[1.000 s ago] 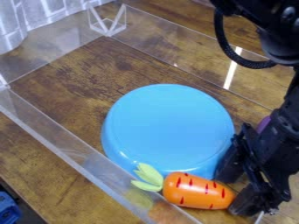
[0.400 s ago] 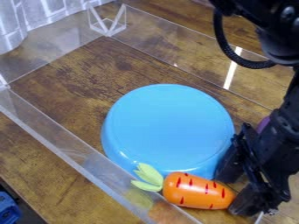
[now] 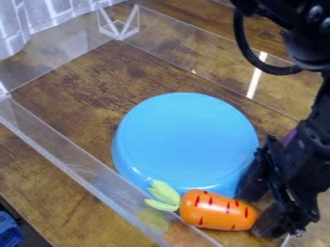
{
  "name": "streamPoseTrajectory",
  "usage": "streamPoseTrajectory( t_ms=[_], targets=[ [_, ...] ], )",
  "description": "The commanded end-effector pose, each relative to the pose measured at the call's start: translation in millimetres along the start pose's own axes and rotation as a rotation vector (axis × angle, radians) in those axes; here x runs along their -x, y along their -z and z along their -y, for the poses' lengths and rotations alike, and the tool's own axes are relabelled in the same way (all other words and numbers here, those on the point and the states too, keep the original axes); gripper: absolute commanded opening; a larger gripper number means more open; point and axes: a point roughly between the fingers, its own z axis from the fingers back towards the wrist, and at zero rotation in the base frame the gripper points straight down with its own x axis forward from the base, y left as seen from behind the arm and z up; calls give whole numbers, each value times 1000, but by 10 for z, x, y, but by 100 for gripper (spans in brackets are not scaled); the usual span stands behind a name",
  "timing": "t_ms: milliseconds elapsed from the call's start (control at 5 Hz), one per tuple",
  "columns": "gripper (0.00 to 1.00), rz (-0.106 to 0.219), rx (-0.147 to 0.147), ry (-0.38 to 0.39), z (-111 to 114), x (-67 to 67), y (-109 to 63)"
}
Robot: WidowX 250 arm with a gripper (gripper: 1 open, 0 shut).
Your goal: Move the carrot to the right side
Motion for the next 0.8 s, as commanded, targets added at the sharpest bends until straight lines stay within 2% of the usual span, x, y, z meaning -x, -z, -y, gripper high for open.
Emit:
streamPoseTrajectory(
  t_ms=[0,600],
  targets=[
    [0,29,1,-29,-164,94,-54],
    [0,28,11,-19,-174,66,-71]
  ],
)
